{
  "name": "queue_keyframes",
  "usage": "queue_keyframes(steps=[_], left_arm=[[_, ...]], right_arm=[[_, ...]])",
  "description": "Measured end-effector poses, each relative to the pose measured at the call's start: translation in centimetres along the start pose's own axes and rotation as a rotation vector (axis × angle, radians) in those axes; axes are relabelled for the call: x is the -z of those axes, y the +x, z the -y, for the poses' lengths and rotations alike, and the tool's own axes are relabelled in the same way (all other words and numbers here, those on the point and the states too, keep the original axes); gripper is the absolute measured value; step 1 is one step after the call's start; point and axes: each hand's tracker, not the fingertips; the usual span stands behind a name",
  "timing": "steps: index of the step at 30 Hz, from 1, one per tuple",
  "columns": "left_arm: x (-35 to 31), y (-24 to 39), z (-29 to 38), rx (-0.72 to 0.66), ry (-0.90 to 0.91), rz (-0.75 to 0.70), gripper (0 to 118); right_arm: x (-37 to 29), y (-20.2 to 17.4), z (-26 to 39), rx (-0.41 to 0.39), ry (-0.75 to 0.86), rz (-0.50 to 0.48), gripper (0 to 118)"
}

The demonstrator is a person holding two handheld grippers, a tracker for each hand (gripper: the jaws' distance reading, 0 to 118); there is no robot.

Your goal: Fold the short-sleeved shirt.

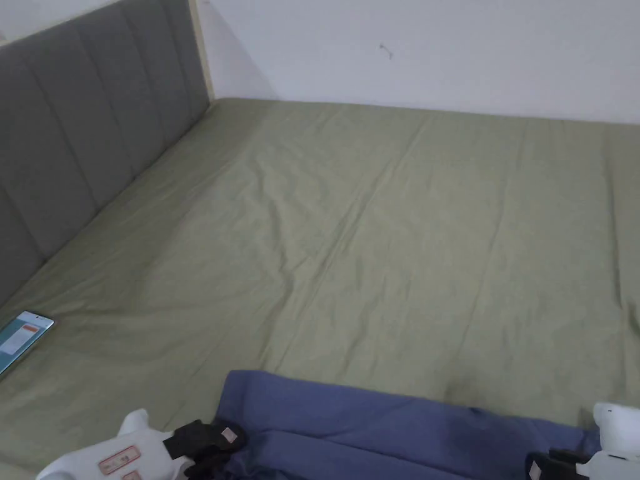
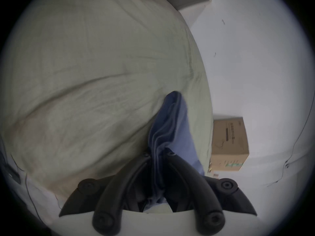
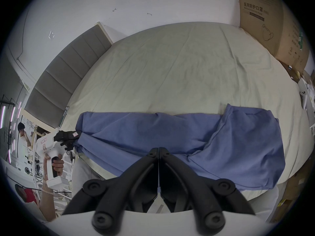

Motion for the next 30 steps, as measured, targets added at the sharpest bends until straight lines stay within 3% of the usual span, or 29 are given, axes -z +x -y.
queue_keyframes(steps=[2,5,8,12,16,18,20,21,22,24,30], left_arm=[[-0.9,1.5,0.8,0.041,0.015,-0.004,10],[-1.8,7.2,1.6,0.277,0.024,-0.026,10],[-1.2,14.2,4.3,0.485,-0.031,0.075,10],[1.8,22.9,12.0,0.879,-0.141,0.114,10],[7.6,25.2,21.6,1.179,-0.288,0.113,10],[10.3,24.4,25.6,1.202,-0.394,0.127,19],[13.8,22.4,28.4,1.19,-0.407,0.067,73],[14.7,21.5,29.0,1.216,-0.395,-0.033,96],[15.5,20.7,29.4,1.217,-0.391,-0.082,103],[14.9,20.1,28.8,1.185,-0.382,-0.055,96],[10.0,21.0,22.4,0.913,-0.285,0.019,98]], right_arm=[[-0.7,0.7,0.1,0.007,0.016,0.001,0],[-2.0,2.2,0.2,0.025,0.035,0.013,0],[-3.5,4.1,0.8,0.079,0.072,0.027,0],[-5.4,7.2,2.2,0.173,0.115,0.039,0],[-6.6,10.6,3.8,0.271,0.124,0.094,0],[-7.4,12.1,4.6,0.32,0.127,0.109,0],[-8.2,13.5,5.5,0.352,0.134,0.14,0],[-8.6,14.1,5.9,0.361,0.134,0.173,0],[-8.9,14.6,6.2,0.366,0.138,0.206,0],[-9.5,15.5,6.8,0.384,0.146,0.229,0],[-9.4,16.6,7.4,0.446,0.152,0.219,0]])
